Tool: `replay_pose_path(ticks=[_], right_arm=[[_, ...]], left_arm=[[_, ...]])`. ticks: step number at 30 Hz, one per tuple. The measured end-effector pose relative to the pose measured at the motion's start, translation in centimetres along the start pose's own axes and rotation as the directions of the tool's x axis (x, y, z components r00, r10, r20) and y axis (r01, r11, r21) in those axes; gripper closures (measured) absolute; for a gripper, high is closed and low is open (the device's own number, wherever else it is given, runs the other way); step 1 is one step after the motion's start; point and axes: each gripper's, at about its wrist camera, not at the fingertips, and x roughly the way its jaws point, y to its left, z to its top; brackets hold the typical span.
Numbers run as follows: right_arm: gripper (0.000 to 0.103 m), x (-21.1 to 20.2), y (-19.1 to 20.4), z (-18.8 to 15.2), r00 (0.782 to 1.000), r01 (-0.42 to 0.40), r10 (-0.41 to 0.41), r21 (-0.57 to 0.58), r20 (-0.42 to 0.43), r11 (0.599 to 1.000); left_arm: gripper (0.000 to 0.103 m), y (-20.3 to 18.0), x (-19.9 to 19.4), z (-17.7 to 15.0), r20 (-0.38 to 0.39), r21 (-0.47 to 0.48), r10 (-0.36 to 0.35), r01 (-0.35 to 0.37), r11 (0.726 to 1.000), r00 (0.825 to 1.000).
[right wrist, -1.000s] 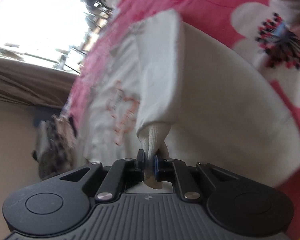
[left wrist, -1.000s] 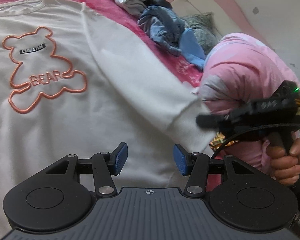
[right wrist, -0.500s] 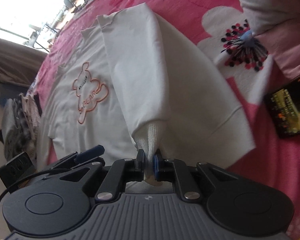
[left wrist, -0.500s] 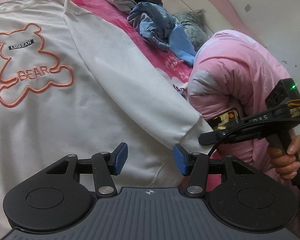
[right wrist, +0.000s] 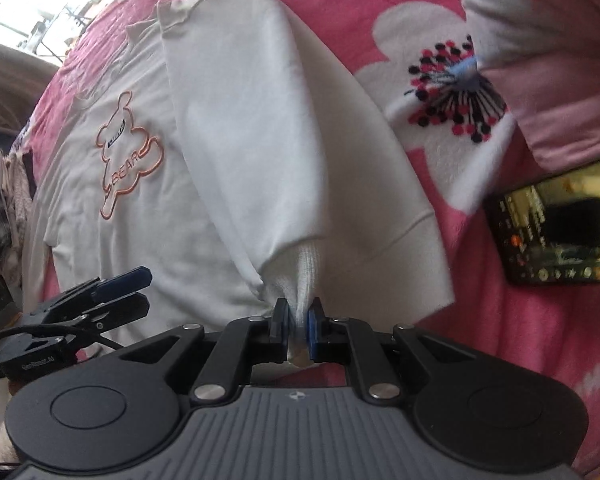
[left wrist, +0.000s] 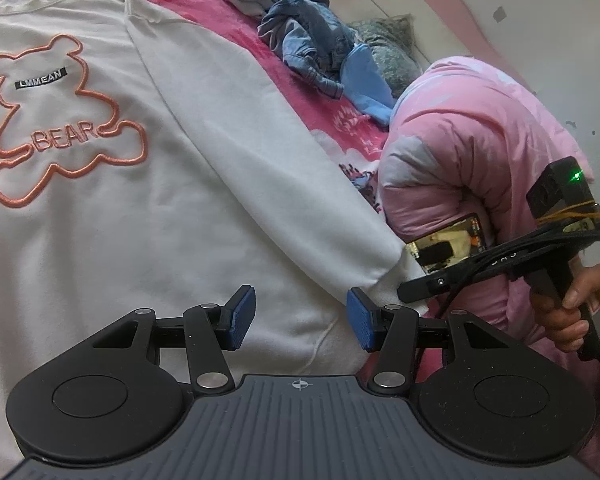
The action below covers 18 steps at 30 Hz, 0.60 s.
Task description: Fold clothes
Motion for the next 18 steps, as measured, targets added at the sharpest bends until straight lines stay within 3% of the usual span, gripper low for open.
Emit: replay_pose_path(ticks=[3,7,11,15,18], right_arm=[[0.093,-0.4,0.2,-0.1,1.0,-0.009,0.009,-0.016,0.011,1.0],[0.09,1.1,-0.9,0.0,0.999,0.045,-0.045,0.004,0.0,0.999],[0.074,3.0,-3.1,-0.2,0.99,0.141,-0.142,0.041,0.017,0.989],[0.074,1.5,-3.5,-1.1,0.984,0.154,-0.159,0.059,0.086,0.986],[0.073,-0.7,-1.9,-1.4,0.961,0.197,-0.19,-0.013,0.201,0.98]], left_arm=[[0.052,0.1,0.1,0.0,-0.003,-0.003,0.003,-0.003,1.0,1.0],[0.053,0.0,0.7,-0.2,-0.02,0.003,0.008,-0.008,1.0,1.0],[0.053,-0.4,0.9,-0.5,-0.033,0.035,0.018,-0.017,0.999,0.999],[0.053,-0.4,0.9,-0.5,-0.031,0.047,0.031,-0.03,0.998,0.999],[0.052,-0.3,1.1,-0.2,-0.03,0.039,0.034,-0.033,0.999,0.999]])
